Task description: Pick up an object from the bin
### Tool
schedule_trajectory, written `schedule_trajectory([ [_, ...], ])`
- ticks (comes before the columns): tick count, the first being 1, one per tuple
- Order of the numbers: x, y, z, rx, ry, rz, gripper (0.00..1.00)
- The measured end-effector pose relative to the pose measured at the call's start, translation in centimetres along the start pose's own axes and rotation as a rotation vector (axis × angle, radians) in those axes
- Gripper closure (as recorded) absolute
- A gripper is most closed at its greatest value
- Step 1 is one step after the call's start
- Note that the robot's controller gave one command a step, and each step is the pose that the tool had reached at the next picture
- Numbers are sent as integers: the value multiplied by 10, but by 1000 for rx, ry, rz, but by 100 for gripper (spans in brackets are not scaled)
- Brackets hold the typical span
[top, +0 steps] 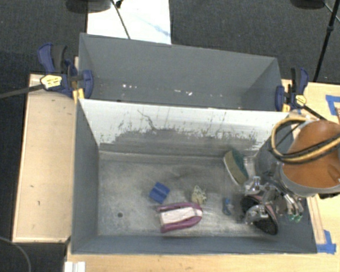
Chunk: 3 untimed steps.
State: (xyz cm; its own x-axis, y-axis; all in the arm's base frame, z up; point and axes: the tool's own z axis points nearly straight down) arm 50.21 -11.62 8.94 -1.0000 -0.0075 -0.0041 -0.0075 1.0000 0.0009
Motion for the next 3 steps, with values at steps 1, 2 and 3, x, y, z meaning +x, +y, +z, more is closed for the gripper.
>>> schedule_trajectory([
  [1,-9,-10,-19,1,0,-4,100],
  [2,-16,-22,-27,-8,3,5,100],
  [3,-34,-9,17,-6,2,-76,100],
])
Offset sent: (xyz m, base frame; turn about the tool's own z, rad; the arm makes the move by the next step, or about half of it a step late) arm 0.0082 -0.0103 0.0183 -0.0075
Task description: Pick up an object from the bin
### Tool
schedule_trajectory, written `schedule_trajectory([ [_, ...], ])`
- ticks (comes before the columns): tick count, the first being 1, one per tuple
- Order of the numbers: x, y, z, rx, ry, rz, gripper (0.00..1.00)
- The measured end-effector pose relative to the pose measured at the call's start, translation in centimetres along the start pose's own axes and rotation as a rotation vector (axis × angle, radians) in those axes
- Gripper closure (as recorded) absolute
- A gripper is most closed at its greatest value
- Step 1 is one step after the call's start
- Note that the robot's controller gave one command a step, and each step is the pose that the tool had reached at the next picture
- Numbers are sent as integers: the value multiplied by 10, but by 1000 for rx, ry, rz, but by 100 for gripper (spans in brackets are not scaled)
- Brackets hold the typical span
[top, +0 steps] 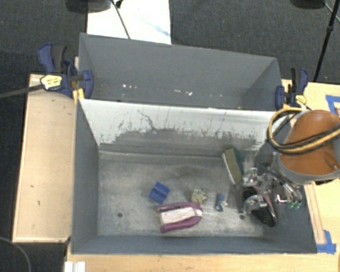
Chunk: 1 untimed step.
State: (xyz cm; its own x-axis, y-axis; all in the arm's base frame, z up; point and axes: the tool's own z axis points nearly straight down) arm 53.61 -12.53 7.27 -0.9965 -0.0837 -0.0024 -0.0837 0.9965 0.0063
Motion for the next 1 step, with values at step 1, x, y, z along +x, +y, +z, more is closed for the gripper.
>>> schedule_trajectory([
  [1,-1,-1,-14,5,0,10,100],
])
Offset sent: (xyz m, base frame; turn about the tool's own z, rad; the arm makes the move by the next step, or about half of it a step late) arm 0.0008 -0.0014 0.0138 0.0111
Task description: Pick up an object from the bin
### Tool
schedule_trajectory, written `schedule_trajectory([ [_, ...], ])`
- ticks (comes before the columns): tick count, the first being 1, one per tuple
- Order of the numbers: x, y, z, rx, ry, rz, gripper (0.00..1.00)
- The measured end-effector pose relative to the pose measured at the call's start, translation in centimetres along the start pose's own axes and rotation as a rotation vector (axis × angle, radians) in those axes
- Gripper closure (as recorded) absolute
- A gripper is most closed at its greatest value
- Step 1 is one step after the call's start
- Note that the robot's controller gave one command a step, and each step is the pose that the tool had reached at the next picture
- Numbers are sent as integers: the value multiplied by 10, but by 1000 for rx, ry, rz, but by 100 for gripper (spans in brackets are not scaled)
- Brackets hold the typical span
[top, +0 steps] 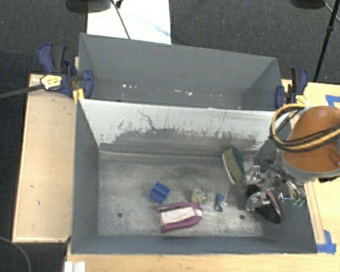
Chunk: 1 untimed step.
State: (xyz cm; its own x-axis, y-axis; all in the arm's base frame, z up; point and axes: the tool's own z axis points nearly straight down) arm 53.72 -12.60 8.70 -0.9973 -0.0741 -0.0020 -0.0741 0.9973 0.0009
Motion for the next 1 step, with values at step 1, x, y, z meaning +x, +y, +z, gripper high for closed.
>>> schedule_trajectory([
  [1,-1,1,3,-3,0,-49,100],
])
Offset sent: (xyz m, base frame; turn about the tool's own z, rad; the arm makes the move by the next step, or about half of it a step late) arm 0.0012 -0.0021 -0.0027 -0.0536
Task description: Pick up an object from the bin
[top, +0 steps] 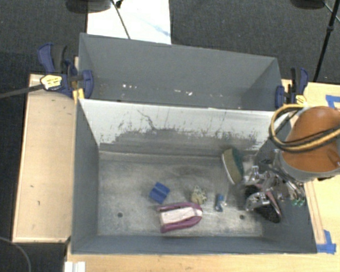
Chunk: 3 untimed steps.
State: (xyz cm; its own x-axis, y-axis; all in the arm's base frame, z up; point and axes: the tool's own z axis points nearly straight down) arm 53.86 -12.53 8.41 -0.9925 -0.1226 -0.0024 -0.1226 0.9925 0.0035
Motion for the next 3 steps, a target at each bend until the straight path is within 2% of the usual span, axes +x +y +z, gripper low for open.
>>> schedule_trajectory([
  [1,-1,6,-23,4,-5,54,100],
  [2,2,9,-39,6,-7,49,100],
  [3,4,16,-120,6,-5,-246,100],
])
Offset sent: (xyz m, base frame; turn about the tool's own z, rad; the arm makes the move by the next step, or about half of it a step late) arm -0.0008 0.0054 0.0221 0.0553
